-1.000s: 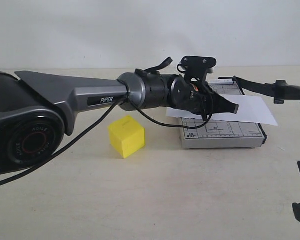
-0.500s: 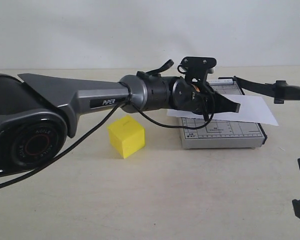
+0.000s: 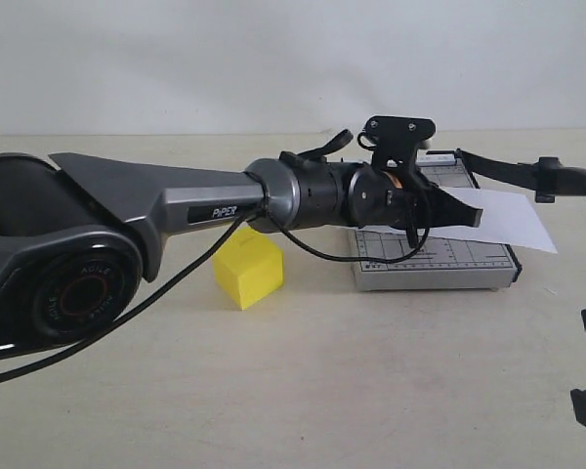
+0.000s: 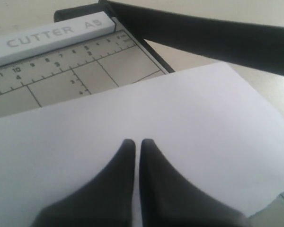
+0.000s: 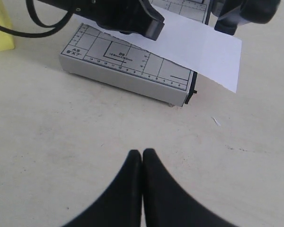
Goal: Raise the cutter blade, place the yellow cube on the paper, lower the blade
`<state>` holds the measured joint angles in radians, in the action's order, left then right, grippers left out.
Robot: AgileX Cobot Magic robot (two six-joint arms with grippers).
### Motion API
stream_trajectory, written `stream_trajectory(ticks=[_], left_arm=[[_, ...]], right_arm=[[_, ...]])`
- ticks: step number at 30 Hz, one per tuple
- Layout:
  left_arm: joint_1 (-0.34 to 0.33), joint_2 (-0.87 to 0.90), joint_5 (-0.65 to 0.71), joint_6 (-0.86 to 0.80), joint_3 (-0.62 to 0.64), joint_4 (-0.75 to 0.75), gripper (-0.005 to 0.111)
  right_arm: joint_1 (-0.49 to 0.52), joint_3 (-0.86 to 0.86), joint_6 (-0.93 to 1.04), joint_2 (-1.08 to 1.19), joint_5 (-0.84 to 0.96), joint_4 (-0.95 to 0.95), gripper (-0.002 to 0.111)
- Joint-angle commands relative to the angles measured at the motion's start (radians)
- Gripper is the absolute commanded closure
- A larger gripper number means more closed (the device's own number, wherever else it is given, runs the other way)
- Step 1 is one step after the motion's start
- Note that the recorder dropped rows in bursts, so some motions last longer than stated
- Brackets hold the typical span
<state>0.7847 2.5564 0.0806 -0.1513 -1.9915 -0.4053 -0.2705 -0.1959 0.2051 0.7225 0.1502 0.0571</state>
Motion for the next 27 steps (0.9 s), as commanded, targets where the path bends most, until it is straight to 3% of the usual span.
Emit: stream_trajectory(ticks=[1,7,11,16,20,23,27], left_arm=[[0.002,-0.033,-0.036,0.002,0.002,-0.002,0.102],[0.006,-0.128,-0.047,0.030,0.038,-0.002,0.102],[0.006,-0.212,-0.214,0.102,0.150,-0.033,0.102],[0.006,-0.344,-0.455,0.020,0.409,-0.183,0.102],[0.006,-0.504,-0.596,-0.156,0.726,-0.404,0.102],[0.006,-0.618,-0.629,-0.239,0.916,-0.534,0.102],[0.006,-0.722,-0.627,-0.345,1.028,-0.563,0.102]], right_arm=[[0.002,-0.007,-0.001,-0.003,-0.003,-0.001,0.108],[0.002,-0.007,-0.005,-0.003,-0.003,-0.001,0.108],[0.002,-0.007,-0.005,-0.003,-0.003,-0.001,0.108],[0.002,-0.007,-0.005,-0.003,-0.003,-0.001,0.108],[0.002,-0.007,-0.005,-0.003,-0.003,-0.001,0.108],[0.002,-0.007,-0.005,-0.003,-0.003,-0.001,0.108],[0.002,-0.007,-0.005,-0.003,-0.003,-0.001,0.108]])
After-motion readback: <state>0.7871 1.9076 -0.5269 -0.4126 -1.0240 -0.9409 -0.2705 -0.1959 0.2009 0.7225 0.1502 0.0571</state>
